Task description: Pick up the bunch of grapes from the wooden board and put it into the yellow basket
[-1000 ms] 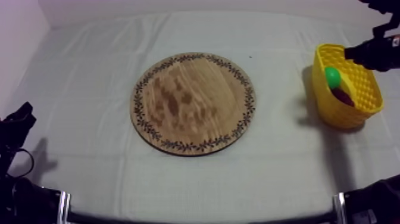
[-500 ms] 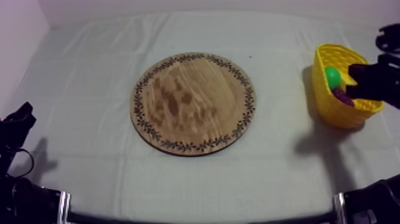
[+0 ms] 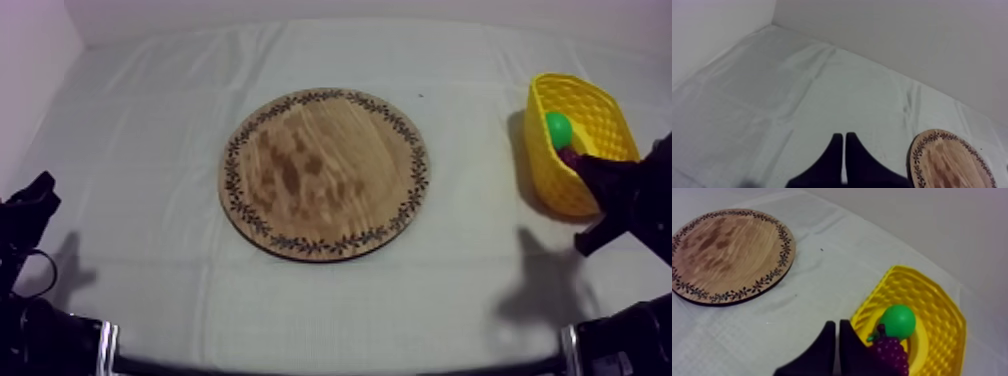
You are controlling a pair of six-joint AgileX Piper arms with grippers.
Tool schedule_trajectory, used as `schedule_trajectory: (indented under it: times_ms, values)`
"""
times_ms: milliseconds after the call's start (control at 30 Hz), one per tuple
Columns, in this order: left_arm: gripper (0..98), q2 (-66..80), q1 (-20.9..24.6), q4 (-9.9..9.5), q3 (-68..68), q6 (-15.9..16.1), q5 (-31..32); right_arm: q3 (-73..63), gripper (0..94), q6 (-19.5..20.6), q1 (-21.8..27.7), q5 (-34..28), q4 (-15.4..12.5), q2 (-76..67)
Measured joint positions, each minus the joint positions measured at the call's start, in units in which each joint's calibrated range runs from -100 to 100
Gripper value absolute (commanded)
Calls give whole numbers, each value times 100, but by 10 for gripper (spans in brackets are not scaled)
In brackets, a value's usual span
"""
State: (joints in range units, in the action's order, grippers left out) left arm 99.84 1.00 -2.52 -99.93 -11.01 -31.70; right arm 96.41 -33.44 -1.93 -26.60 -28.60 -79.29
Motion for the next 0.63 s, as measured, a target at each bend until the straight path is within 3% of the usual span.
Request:
schedule_trajectory:
  times_ms: [200,400,500,633]
  values:
    - [0,0,0,0,0,-3,0,-67,4,374,87,-986,1099,-974]
    - [0,0,0,0,0,-3,0,256,4,1390,107,-1501,2211,-1582]
    - [0,0,0,0,0,-3,0,298,4,1870,140,-1161,2576,-1626]
    - [0,0,0,0,0,-3,0,317,4,2276,99,-1225,2711,-1629]
